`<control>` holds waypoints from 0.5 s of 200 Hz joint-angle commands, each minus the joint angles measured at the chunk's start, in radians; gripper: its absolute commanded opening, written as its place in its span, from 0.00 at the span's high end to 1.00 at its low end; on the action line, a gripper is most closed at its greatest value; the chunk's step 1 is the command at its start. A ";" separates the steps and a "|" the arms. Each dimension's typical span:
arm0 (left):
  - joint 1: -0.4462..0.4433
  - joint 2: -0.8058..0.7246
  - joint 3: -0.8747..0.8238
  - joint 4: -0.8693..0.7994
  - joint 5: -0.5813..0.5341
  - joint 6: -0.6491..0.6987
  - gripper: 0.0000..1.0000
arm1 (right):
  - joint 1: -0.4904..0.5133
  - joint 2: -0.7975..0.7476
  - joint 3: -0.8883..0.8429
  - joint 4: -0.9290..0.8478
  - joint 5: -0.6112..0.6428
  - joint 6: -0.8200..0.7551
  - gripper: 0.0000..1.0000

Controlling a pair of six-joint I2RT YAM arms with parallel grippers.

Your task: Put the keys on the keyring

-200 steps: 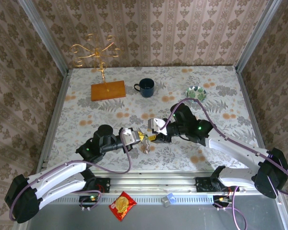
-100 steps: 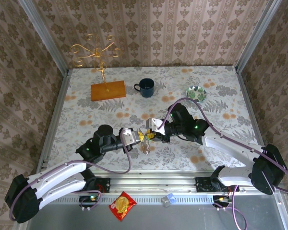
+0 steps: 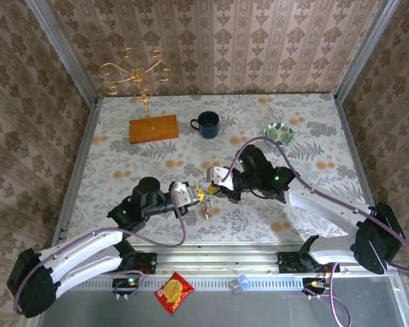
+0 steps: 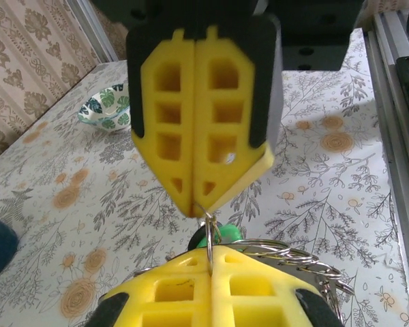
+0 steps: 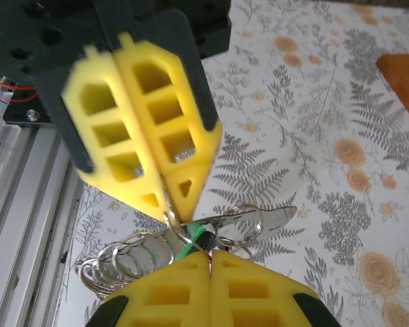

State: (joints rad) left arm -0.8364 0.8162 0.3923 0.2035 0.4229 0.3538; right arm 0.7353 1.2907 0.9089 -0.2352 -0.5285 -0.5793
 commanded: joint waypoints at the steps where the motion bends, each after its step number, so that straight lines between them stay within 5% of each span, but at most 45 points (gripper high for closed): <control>1: -0.001 0.000 0.013 0.068 0.050 0.017 1.00 | -0.005 0.023 0.033 -0.060 0.032 0.004 1.00; 45: -0.004 0.010 0.010 0.080 0.046 0.013 1.00 | -0.007 -0.024 0.017 -0.057 0.013 0.003 1.00; 67: -0.004 0.014 0.008 0.089 0.051 0.007 1.00 | -0.017 -0.086 -0.042 0.002 -0.005 0.013 0.78; 100: -0.003 0.027 0.008 0.103 0.078 -0.003 1.00 | -0.025 -0.146 -0.108 0.083 -0.076 0.024 0.73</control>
State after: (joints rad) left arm -0.8364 0.8326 0.3923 0.2359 0.4519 0.3534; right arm 0.7166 1.1790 0.8341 -0.2153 -0.5377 -0.5713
